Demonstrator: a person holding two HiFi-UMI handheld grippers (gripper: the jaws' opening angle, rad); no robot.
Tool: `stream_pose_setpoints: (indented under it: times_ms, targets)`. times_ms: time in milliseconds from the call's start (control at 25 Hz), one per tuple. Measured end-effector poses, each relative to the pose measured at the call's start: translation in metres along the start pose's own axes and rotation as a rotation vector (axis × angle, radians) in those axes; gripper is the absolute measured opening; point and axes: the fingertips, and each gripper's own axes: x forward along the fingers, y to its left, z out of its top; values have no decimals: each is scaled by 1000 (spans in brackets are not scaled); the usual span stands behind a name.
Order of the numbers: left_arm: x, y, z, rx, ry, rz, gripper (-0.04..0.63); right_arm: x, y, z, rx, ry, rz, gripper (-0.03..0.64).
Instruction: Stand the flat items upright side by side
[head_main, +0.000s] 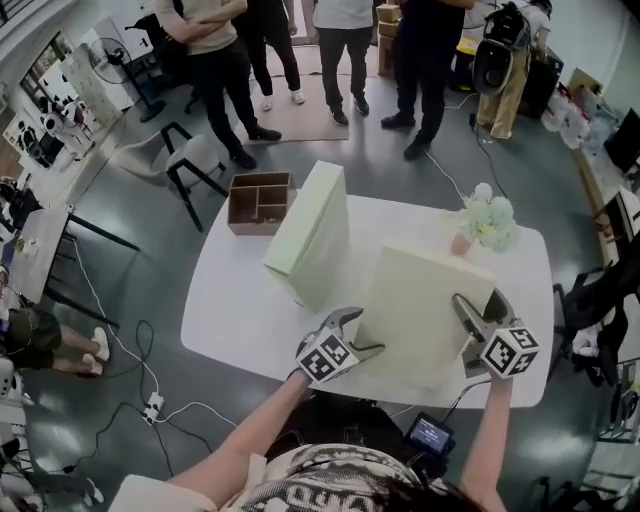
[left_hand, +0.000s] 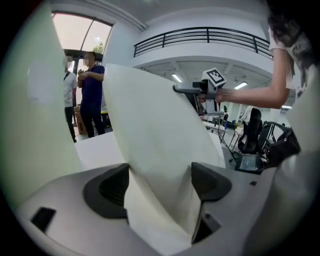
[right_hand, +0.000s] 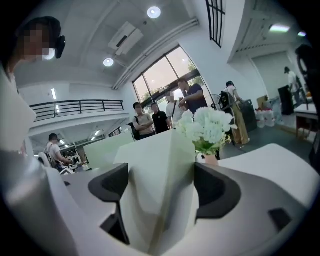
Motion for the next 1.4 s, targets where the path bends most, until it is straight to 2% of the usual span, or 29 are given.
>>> stream_pose_setpoints:
  times_ms: [240, 360, 480, 640, 760, 1080, 1240, 1400]
  targets:
    - [10, 15, 22, 196, -13, 32, 396, -41, 17, 24, -72, -135, -68, 387]
    - [16, 23, 31, 278, -17, 80, 394, -61, 33, 33, -127, -186, -72, 372]
    - [22, 33, 35, 330, -7, 135, 393, -74, 53, 33, -195, -189, -56, 357]
    - [30, 38, 37, 360, -6, 147, 391, -86, 68, 24, -232, -166, -63, 350]
    - [33, 37, 33, 367, -15, 141, 391, -92, 77, 15, -244, -155, -57, 350]
    - [32, 38, 28, 302, -39, 114, 385, -94, 86, 6, -312, -84, -37, 351]
    - [31, 39, 29, 243, -63, 106, 379, -93, 74, -14, -363, 49, 11, 373]
    - [28, 39, 28, 232, -61, 110, 374, -90, 54, -46, -373, 207, 68, 379]
